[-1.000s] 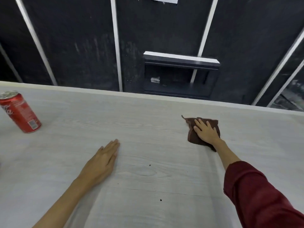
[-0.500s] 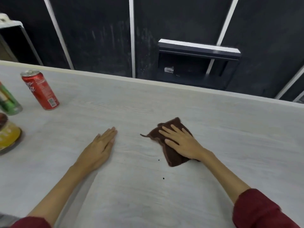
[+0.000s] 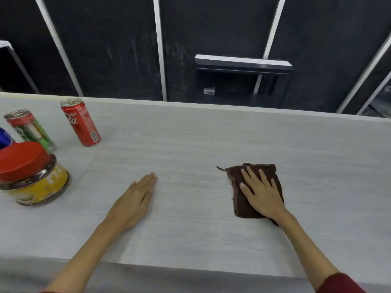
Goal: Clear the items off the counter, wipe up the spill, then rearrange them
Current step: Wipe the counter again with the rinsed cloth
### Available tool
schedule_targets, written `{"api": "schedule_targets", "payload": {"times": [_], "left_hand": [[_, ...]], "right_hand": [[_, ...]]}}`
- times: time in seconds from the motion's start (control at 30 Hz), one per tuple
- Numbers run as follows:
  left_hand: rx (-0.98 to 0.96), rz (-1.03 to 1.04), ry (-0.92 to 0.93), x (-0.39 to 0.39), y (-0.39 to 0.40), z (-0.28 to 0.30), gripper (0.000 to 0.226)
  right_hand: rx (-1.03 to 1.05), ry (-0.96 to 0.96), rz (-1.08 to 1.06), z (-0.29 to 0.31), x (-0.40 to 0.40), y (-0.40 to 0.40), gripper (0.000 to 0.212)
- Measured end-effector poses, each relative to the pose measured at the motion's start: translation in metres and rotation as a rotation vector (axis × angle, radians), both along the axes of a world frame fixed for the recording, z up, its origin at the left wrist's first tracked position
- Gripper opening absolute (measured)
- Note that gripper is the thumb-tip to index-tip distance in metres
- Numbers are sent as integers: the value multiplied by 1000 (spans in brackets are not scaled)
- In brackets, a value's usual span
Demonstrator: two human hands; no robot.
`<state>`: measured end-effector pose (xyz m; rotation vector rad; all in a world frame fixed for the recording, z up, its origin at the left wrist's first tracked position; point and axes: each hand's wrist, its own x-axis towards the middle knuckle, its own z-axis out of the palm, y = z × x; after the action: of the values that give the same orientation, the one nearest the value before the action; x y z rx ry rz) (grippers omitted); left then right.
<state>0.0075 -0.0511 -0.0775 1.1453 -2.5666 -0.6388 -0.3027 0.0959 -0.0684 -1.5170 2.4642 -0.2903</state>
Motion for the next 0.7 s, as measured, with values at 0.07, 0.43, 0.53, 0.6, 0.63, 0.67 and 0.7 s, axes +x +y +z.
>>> {"api": "schedule_targets", "payload": {"times": [0.07, 0.43, 0.53, 0.6, 0.63, 0.67, 0.7], "left_hand": [[14, 4, 5, 18, -4, 1, 46], [21, -75, 15, 76, -18, -1, 46], [17, -82, 33, 82, -17, -1, 46], [16, -82, 36, 87, -17, -2, 46], [13, -75, 36, 90, -18, -2, 46], [7, -64, 36, 93, -19, -3, 46], [1, -49, 36, 96, -19, -2, 46]], "right_hand": [[11, 5, -38, 3, 28, -40, 55], [-1, -141, 197, 4, 117, -23, 45], [-64, -232, 53, 7, 98, 14, 44], [-73, -214, -37, 6, 92, 24, 44], [-68, -198, -71, 5, 93, 24, 45], [-65, -180, -101, 2, 95, 20, 45], [-64, -163, -127, 1, 98, 14, 47]]}}
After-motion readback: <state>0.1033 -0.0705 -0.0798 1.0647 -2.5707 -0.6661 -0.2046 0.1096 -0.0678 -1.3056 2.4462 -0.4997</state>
